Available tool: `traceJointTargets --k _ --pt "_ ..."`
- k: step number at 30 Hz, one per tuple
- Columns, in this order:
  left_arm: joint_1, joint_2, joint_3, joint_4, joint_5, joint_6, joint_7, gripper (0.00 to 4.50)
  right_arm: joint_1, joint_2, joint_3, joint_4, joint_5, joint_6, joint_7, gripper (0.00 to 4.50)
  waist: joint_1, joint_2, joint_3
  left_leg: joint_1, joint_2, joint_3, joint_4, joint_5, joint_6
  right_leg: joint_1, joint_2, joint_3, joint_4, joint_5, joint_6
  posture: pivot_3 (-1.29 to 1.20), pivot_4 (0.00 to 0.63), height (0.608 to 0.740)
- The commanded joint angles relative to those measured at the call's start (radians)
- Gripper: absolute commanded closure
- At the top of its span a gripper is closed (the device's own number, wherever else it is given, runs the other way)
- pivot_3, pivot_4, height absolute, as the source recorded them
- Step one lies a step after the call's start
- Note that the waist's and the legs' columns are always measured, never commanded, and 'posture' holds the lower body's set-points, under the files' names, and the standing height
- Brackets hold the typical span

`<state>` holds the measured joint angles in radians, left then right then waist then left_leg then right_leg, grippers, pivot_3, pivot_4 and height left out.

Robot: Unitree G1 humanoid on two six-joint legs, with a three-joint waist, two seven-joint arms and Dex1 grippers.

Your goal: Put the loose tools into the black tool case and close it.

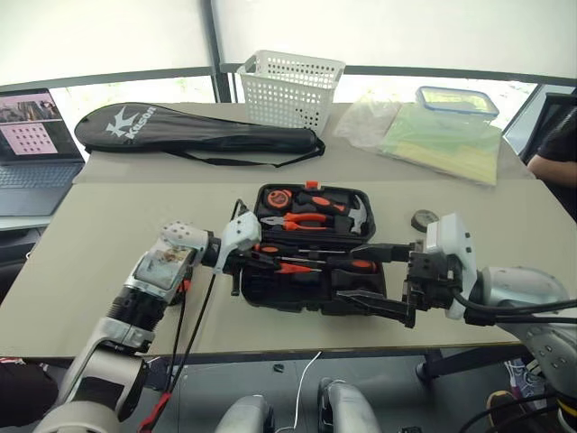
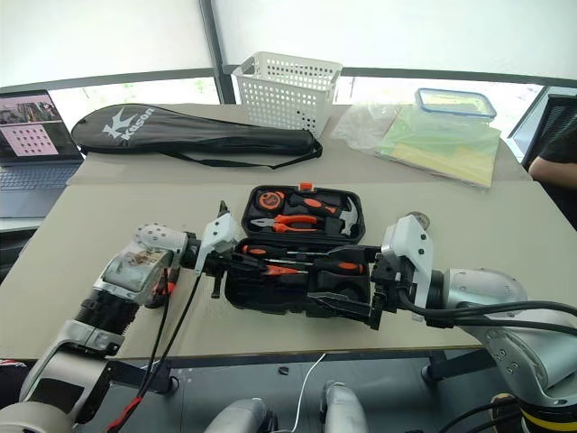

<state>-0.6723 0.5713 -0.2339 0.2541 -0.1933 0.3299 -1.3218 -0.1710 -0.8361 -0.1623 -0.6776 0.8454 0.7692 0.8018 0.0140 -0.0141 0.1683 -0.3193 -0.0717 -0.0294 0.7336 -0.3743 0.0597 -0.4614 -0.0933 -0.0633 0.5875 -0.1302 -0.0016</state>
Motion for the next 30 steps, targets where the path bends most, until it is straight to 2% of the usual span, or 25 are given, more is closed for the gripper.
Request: traceJointTargets --k 1,16,20,24,28,30 --pt "-0.021 0.0 0.013 -0.003 -0.009 -0.033 -0.011 4.49 -0.003 -0.003 -0.006 -0.014 0.01 -0.009 -0.001 0.0 0.001 0.0 0.0 0.0 0.0 0.0 0.0 0.0 0.0 0.0 0.0 0.0 0.0 0.0 0.0 0.0 0.15 0.74" --pt "-0.016 -0.062 -0.072 0.101 0.109 -0.188 0.029 4.49 -0.002 -0.001 -0.008 -0.018 0.018 -0.003 -0.013 0.0 0.001 0.0 0.0 0.0 0.0 0.0 0.0 0.0 0.0 0.001 0.0 0.0 -0.002 0.0 0.001 0.0 0.15 0.74" --pt "0.004 -0.048 -0.058 0.052 0.085 -0.161 0.026 4.49 -0.004 0.0 -0.008 -0.017 0.021 -0.002 -0.017 0.0 0.0 0.0 0.0 0.0 0.0 0.0 0.0 0.0 0.0 0.0 0.0 0.0 -0.002 0.0 0.001 0.0 0.15 0.74" --pt "0.038 0.004 0.024 -0.062 0.029 -0.073 0.057 4.49 -0.014 0.005 0.006 -0.013 0.011 -0.007 -0.021 0.0 -0.002 0.0 0.0 0.0 0.0 0.0 0.0 0.0 0.0 0.0 0.0 0.0 -0.002 0.0 0.001 0.0 0.15 0.74" --pt "0.169 0.114 0.225 -0.318 -0.123 0.151 0.119 3.48 -0.064 0.005 0.039 0.018 -0.005 -0.023 0.007 0.0 -0.014 0.0 0.0 -0.001 0.001 0.001 -0.002 0.0 0.0 -0.003 0.001 0.002 0.0 0.0 0.0 0.0 0.15 0.74" --pt "0.264 0.162 0.346 -0.454 -0.194 0.276 0.177 2.67 -0.093 0.003 0.058 0.039 -0.008 -0.031 0.036 0.0 -0.016 0.0 0.0 -0.001 0.001 0.001 -0.003 0.0 0.0 -0.005 0.001 0.002 0.001 0.0 0.0 0.0 0.15 0.74"
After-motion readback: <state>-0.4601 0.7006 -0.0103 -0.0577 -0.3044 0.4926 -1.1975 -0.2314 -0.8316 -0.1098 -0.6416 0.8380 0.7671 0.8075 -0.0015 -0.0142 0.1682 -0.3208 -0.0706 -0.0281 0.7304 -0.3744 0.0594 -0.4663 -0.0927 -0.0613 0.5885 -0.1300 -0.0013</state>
